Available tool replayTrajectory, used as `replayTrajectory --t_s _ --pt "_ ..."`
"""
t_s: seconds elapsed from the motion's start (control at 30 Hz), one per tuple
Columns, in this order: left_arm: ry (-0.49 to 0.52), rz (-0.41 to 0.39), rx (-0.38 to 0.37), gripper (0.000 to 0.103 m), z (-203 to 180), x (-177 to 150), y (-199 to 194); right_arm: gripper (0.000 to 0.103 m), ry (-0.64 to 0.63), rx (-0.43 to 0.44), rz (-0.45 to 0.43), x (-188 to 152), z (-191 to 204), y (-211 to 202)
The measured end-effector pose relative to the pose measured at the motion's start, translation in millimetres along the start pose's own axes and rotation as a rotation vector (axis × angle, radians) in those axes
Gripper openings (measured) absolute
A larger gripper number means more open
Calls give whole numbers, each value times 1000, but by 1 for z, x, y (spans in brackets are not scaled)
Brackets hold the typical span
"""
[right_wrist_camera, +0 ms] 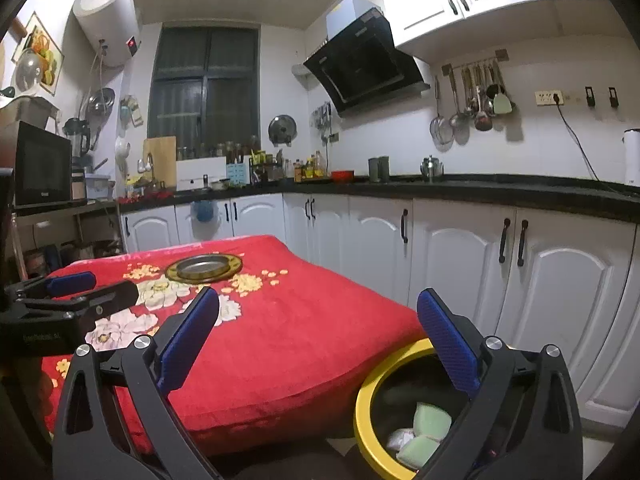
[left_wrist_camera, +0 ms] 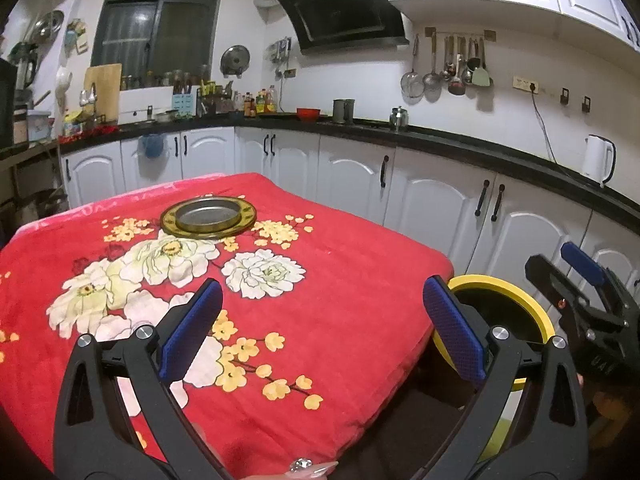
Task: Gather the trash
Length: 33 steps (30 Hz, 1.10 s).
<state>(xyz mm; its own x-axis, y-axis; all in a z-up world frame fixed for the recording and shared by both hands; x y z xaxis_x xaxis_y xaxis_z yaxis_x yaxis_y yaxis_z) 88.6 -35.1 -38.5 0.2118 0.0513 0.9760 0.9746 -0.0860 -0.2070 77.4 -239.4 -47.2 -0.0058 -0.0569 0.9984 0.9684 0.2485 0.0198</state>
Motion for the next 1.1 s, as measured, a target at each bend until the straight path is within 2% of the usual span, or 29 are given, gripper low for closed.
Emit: replayTrajectory --t_s 1.1 --pt "-2 8 -13 92 -5 -3 -1 97 0 3 12 -4 3 -3"
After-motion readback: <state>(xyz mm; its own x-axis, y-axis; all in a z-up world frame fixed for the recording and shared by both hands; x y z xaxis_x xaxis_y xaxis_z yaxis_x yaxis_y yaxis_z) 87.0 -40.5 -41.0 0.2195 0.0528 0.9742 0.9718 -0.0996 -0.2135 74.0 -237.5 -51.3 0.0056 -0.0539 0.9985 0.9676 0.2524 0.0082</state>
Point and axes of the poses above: each gripper's, at about its wrist camera, not at the fingertips, and y roughly the way its jaws point, z to its left, x to its top, the point moved 8 cm from there along y, roughly the way its jaws point, and after that the axes turned 11 degrees about -z, right-handed, at the moved point
